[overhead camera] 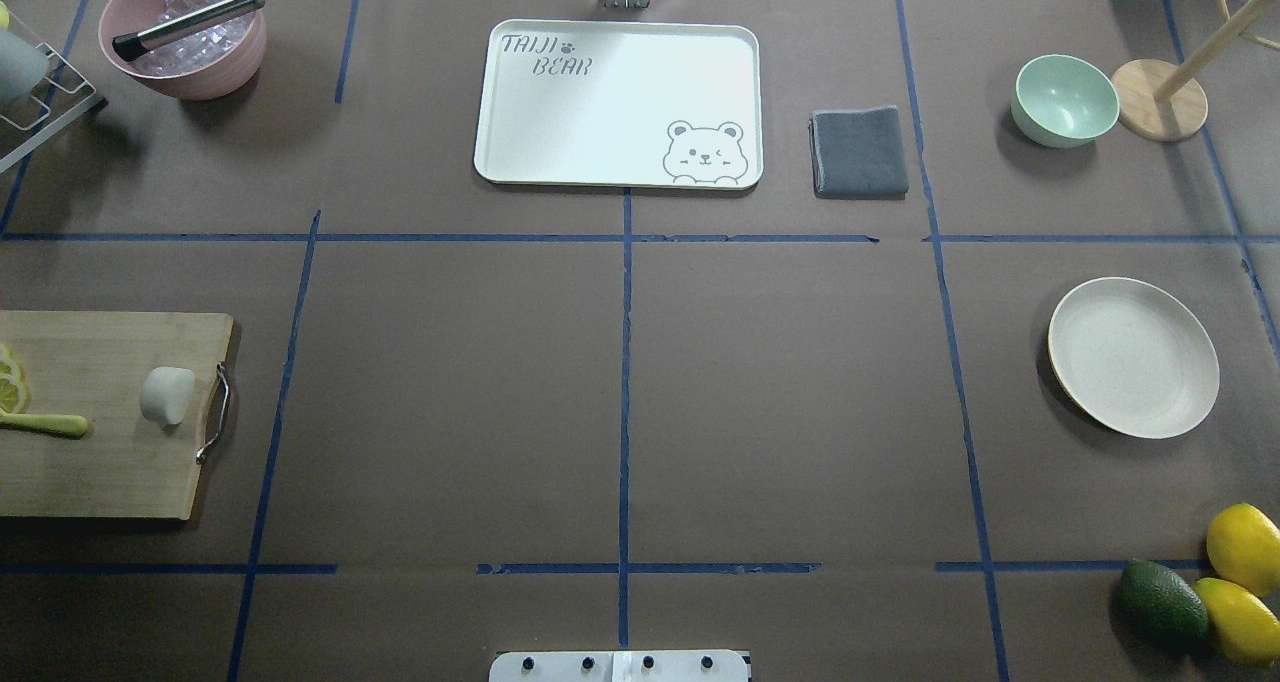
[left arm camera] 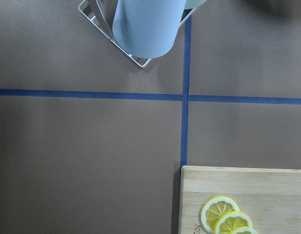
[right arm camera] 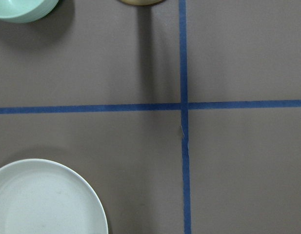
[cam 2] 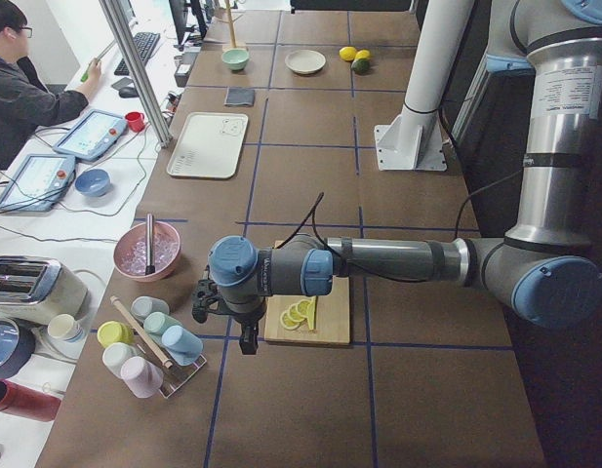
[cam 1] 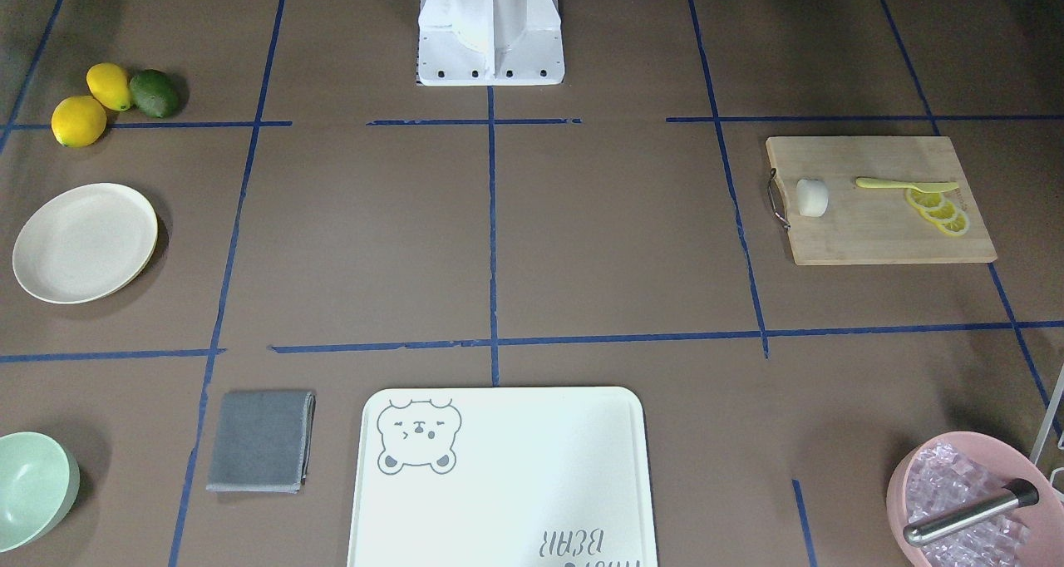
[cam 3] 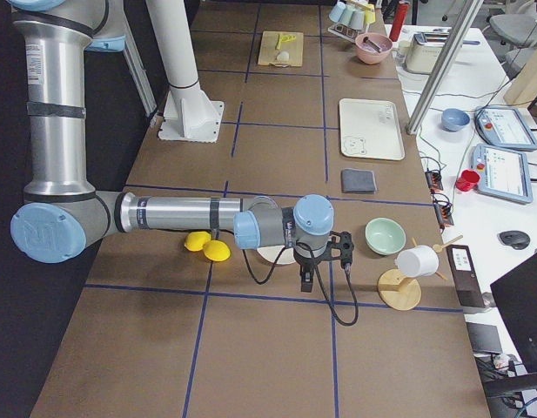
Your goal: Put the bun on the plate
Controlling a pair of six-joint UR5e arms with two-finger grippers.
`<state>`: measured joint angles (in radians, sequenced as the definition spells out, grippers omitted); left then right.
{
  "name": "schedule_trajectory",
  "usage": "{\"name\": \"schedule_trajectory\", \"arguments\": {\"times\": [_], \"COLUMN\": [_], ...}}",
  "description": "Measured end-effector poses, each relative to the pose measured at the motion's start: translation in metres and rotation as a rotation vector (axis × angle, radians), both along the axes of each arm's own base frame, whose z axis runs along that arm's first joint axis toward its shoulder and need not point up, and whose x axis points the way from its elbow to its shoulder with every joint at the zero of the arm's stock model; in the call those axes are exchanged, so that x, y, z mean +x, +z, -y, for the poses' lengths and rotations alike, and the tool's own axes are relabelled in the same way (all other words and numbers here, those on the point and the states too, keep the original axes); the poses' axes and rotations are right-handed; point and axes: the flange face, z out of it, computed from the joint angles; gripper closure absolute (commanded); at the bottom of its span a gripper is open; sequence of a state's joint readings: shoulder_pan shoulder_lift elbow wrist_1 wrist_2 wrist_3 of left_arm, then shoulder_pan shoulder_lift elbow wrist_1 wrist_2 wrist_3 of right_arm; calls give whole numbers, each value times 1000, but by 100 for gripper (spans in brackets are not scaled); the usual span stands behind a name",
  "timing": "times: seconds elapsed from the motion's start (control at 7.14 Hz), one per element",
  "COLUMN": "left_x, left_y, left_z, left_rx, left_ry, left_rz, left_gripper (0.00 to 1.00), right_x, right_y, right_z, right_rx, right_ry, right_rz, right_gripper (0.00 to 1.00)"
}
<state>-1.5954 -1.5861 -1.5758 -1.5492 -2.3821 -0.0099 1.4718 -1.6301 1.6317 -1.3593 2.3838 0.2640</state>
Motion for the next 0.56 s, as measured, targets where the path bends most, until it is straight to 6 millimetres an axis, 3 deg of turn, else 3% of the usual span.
{"name": "schedule_trajectory", "arguments": {"times": [0.56], "left_x": [0], "left_y": [0], "left_z": [0], "left_rx": [2], "left_ry": [0], "left_rz": [1], "left_gripper": [0], "right_x": [-83], "right_y": [11], "right_z": [-39], "right_rx": [17], "right_ry": [32], "right_rz": [28], "right_gripper": [0]}}
